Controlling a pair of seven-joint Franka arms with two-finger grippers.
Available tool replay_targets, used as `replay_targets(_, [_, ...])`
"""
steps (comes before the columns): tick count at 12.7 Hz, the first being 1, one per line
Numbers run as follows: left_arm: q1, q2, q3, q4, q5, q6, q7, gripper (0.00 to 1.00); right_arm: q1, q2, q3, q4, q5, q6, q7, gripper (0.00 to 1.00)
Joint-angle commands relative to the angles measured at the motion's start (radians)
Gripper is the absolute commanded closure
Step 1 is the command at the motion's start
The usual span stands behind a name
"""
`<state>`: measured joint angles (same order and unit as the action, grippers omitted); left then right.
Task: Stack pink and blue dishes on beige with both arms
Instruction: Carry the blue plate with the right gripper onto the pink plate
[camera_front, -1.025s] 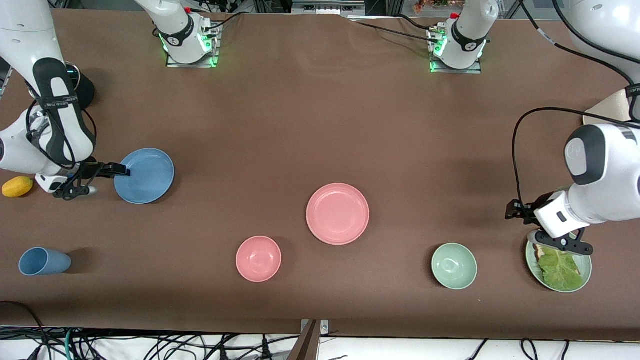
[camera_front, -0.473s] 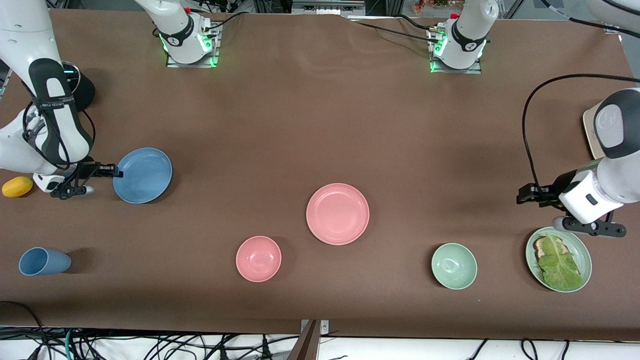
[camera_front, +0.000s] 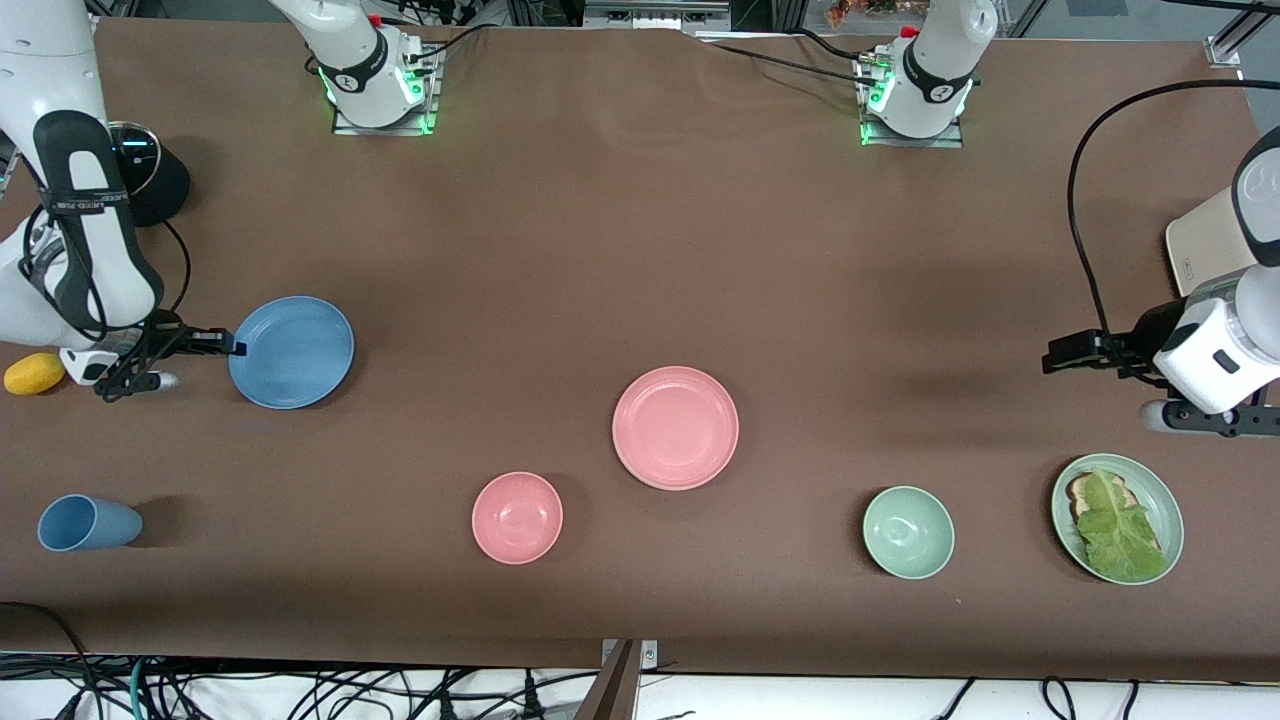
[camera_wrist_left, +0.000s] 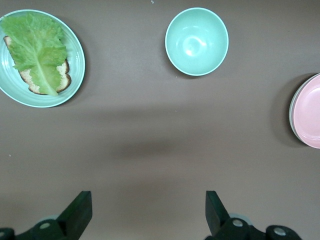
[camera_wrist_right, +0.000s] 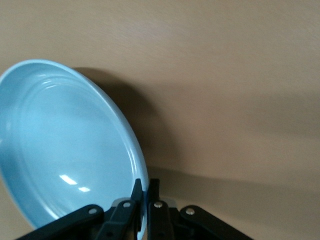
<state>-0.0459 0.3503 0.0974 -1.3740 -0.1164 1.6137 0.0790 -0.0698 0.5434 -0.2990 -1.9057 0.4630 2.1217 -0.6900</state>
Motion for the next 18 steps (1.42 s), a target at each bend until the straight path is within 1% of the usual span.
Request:
replay_targets(1, [-0.011, -0.051, 0.013, -0.017, 0.001, -0.028, -0.016, 0.00, 0.007, -0.034, 0.021, 0.066, 0.026, -0.109, 0.097, 1.00])
replay_targets(3, [-0.011, -0.063, 0.018, -0.022, 0.009, -0.028, -0.016, 0.00, 0.071, -0.089, 0.035, 0.108, 0.016, -0.192, 0.276, 1.00])
replay_targets(5, [-0.011, -0.070, 0.018, -0.017, 0.047, -0.028, -0.015, 0.00, 0.172, -0.131, 0.037, 0.126, 0.014, -0.203, 0.421, 1.00])
replay_targets(7, [-0.011, -0.091, 0.016, -0.019, 0.058, -0.028, -0.018, 0.00, 0.301, -0.129, 0.044, 0.155, 0.020, -0.201, 0.620, 1.00])
replay_targets(8, [-0.009, -0.103, 0.016, -0.020, 0.058, -0.029, -0.016, 0.00, 0.374, -0.120, 0.053, 0.166, 0.029, -0.175, 0.727, 1.00])
replay_targets(10, [-0.005, -0.145, 0.016, -0.030, 0.058, -0.052, -0.016, 0.00, 0.508, -0.062, 0.057, 0.232, 0.075, -0.094, 0.931, 1.00])
replay_targets(11, [-0.005, -0.157, 0.016, -0.033, 0.057, -0.110, -0.013, 0.00, 0.569, -0.030, 0.057, 0.264, 0.103, -0.042, 1.025, 1.00])
replay_targets(12, [-0.008, -0.163, 0.015, -0.036, 0.046, -0.154, -0.010, 0.00, 0.608, 0.007, 0.057, 0.295, 0.124, 0.004, 1.109, 1.00])
replay_targets(15, [-0.011, -0.169, 0.010, -0.036, 0.046, -0.163, -0.004, 0.00, 0.715, 0.137, 0.058, 0.426, 0.181, 0.134, 1.314, 1.00])
replay_targets(17, [-0.009, -0.194, 0.005, -0.039, 0.046, -0.166, -0.013, 0.00, 0.781, 0.222, 0.058, 0.512, 0.187, 0.214, 1.433, 1.00])
replay_targets(18, [-0.006, -0.212, 0.005, -0.060, 0.044, -0.169, -0.012, 0.00, 0.809, 0.249, 0.058, 0.530, 0.189, 0.250, 1.469, 1.00])
